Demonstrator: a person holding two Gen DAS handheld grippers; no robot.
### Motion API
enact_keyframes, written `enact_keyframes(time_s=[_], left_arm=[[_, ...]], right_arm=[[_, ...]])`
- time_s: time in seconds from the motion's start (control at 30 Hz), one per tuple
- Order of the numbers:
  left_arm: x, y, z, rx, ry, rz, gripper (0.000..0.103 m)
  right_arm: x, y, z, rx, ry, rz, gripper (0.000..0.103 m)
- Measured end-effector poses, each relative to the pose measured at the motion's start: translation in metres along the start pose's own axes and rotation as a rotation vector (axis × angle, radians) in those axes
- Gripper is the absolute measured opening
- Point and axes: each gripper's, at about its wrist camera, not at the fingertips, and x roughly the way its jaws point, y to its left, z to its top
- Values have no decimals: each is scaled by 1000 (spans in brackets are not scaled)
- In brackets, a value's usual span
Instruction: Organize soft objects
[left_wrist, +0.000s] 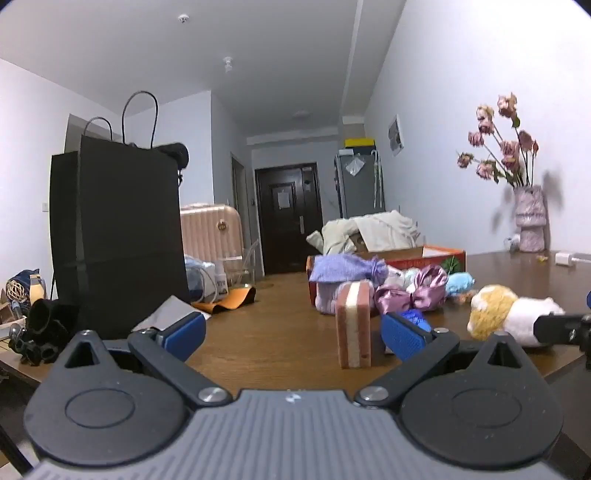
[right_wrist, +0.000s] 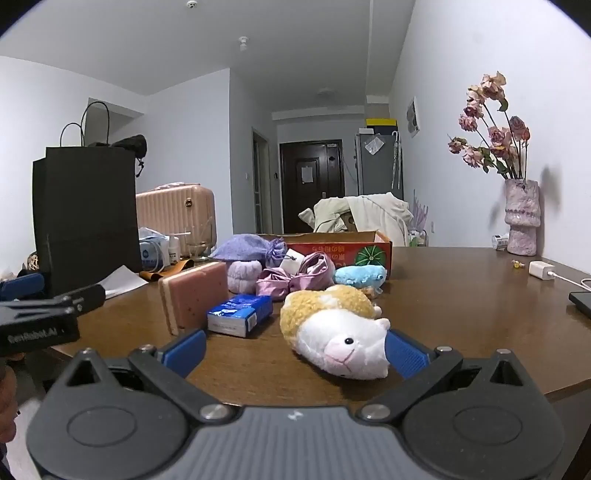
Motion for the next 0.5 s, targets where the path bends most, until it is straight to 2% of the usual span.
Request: enact_keyframes(time_s=[0.5], left_arm=[[-3,1,5,6,-12,-14,103]], right_arm=[[-4,-1,1,12,-13,6,103]])
